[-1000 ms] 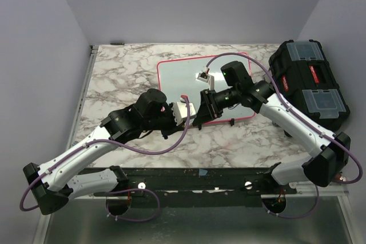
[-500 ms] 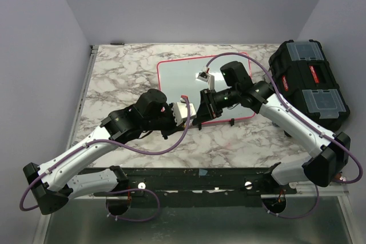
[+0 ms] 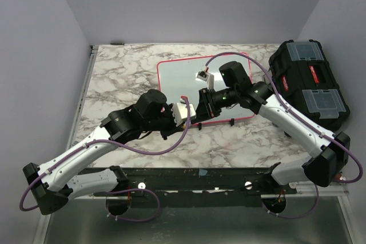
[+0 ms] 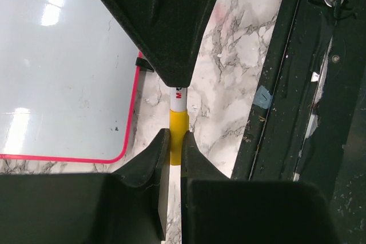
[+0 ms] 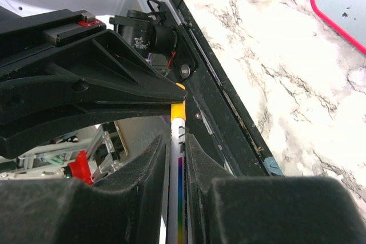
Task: Write a sentence on the whiteboard
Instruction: Pass from the left arm to the right
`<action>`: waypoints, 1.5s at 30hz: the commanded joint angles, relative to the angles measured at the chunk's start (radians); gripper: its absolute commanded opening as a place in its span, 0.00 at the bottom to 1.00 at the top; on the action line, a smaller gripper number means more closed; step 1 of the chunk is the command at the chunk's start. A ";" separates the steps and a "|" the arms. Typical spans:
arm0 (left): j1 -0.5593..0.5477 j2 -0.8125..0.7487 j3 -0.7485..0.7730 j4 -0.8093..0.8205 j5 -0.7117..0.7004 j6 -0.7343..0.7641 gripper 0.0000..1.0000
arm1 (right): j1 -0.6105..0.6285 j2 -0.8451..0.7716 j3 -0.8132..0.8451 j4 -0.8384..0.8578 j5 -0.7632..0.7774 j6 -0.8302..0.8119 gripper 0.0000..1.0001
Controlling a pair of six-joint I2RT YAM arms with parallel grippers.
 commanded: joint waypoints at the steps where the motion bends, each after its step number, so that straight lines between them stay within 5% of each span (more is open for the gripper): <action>1: -0.009 -0.014 -0.007 0.034 -0.015 0.007 0.00 | 0.023 0.006 -0.016 0.016 0.014 0.002 0.23; 23: -0.010 -0.015 -0.012 0.043 -0.093 -0.005 0.00 | 0.026 -0.004 -0.017 0.007 0.017 -0.003 0.27; 28: -0.009 -0.014 -0.013 0.043 -0.095 -0.005 0.00 | 0.028 -0.001 -0.025 0.014 0.017 -0.001 0.21; 35: -0.009 -0.016 -0.014 0.044 -0.100 -0.006 0.00 | 0.028 0.000 -0.032 0.017 0.020 -0.004 0.01; 38: -0.009 -0.022 -0.017 0.047 -0.101 -0.005 0.00 | 0.028 -0.005 -0.034 0.016 0.033 -0.006 0.01; 45: -0.009 -0.060 -0.044 0.066 -0.145 -0.014 0.38 | 0.028 -0.037 -0.018 0.014 0.086 -0.006 0.01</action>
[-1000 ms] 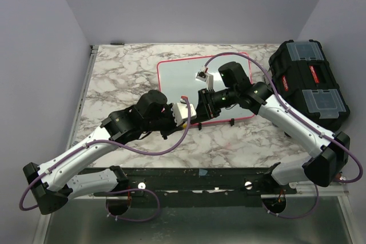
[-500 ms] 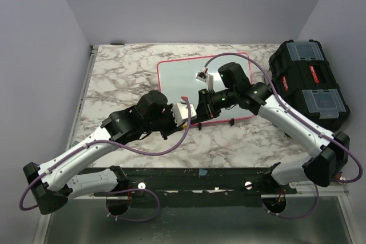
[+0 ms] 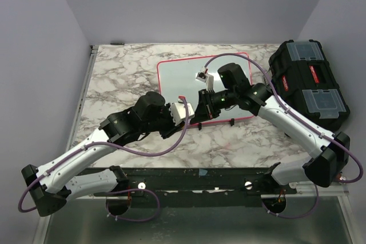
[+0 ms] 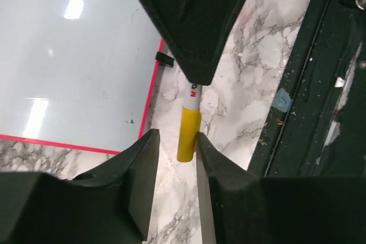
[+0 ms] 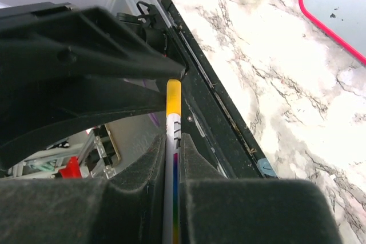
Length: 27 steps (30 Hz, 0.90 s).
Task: Write a sentence on the whiteboard
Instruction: Pass from the left arm to the right, then open the pen cap from the whiteboard marker.
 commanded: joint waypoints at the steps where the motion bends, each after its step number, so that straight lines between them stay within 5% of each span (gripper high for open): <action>1: -0.003 -0.051 -0.022 0.046 -0.062 -0.006 0.43 | 0.012 -0.039 0.003 -0.002 0.042 0.003 0.01; 4: -0.003 -0.074 -0.039 0.059 -0.078 -0.009 0.55 | 0.012 -0.052 0.012 -0.008 0.050 0.001 0.01; 10: -0.003 -0.077 -0.048 0.060 -0.049 -0.013 0.59 | 0.012 -0.075 0.007 0.015 0.012 0.008 0.01; 19: -0.003 -0.007 -0.022 0.051 0.011 -0.042 0.45 | 0.012 -0.087 -0.025 0.070 -0.054 0.023 0.01; 27: -0.003 -0.022 -0.025 0.067 0.060 -0.047 0.44 | 0.012 -0.086 -0.042 0.088 -0.065 0.023 0.01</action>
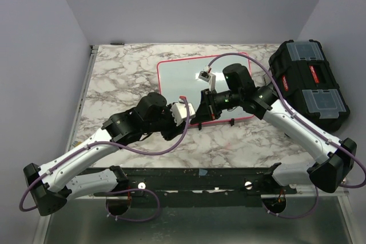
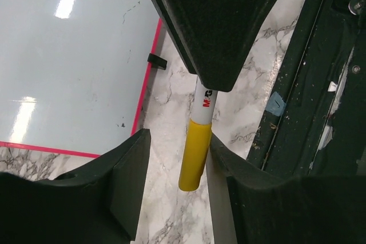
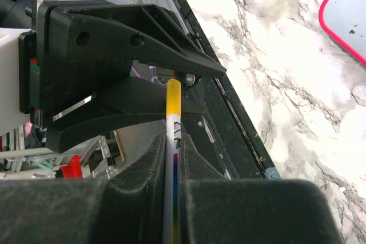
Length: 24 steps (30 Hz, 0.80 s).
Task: Write a sentence on the whiteboard
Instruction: Open the pen cap from the whiteboard marker.
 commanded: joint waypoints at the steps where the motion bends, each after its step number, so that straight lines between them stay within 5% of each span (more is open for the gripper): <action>1: -0.003 -0.026 0.009 0.028 0.063 -0.010 0.44 | 0.005 -0.018 -0.017 0.032 -0.035 0.008 0.01; 3: -0.003 -0.035 0.007 0.033 0.076 -0.010 0.43 | 0.005 -0.018 -0.021 0.037 -0.036 0.008 0.01; 13: -0.001 -0.026 0.018 0.022 0.100 -0.012 0.01 | 0.005 -0.014 -0.032 0.046 -0.034 0.007 0.01; 24: -0.001 -0.032 -0.002 0.031 -0.017 -0.013 0.00 | 0.005 -0.023 -0.050 0.056 0.008 0.007 0.01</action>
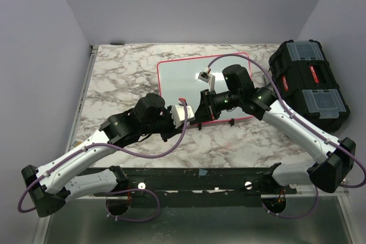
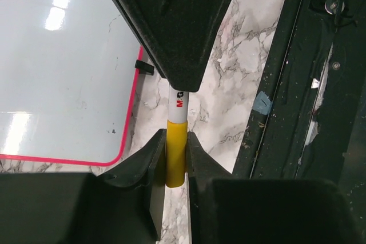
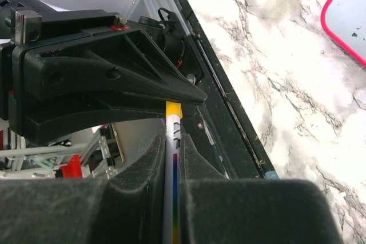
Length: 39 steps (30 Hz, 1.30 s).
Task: Write a sentence on the whiteboard
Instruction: Open the pen cap from the whiteboard marker.
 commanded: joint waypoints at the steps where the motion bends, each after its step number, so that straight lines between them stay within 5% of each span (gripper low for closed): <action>1: -0.001 -0.010 -0.002 0.036 -0.075 -0.013 0.00 | 0.004 -0.025 -0.026 0.023 0.029 0.001 0.01; 39: -0.001 -0.006 -0.054 0.040 -0.076 0.025 0.00 | -0.033 -0.203 -0.099 -0.051 0.077 -0.029 0.01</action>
